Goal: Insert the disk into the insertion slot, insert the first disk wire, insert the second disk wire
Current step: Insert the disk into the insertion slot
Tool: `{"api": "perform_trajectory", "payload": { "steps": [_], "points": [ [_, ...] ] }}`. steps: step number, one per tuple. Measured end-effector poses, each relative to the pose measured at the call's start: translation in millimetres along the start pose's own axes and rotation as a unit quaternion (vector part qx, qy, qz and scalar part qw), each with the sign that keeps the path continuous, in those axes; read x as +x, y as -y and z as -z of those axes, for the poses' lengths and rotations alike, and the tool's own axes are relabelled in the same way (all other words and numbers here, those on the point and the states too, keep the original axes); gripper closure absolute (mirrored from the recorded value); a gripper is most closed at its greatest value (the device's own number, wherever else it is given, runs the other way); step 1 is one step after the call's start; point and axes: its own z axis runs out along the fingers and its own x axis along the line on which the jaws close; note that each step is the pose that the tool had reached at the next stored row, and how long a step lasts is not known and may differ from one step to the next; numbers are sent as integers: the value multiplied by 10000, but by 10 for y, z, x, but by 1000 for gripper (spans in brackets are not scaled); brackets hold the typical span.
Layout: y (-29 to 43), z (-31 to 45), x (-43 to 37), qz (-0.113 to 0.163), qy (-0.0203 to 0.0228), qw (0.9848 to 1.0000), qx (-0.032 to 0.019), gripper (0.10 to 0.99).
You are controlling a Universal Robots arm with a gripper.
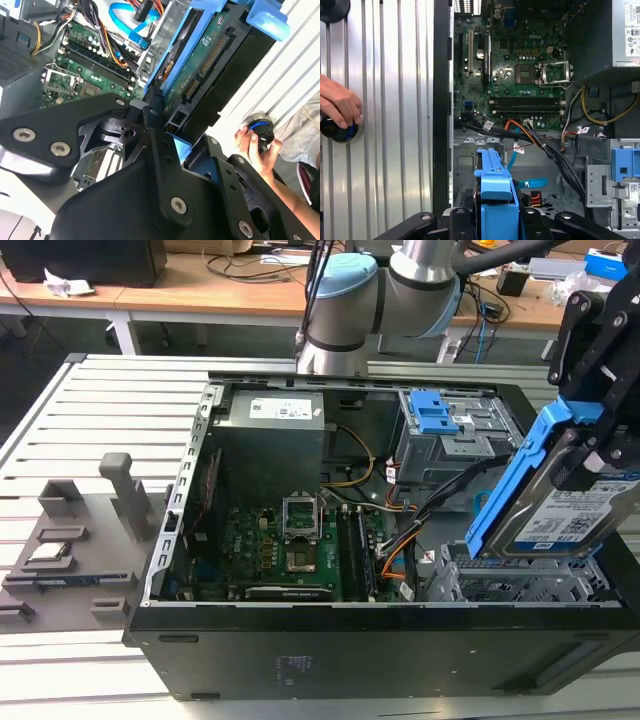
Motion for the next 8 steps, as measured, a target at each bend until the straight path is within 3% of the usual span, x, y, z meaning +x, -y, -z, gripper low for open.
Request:
{"api": "perform_trajectory", "payload": {
  "steps": [8],
  "points": [
    [-1, -136, -41, -6, 0, 10000, 0, 722]
  ]
}}
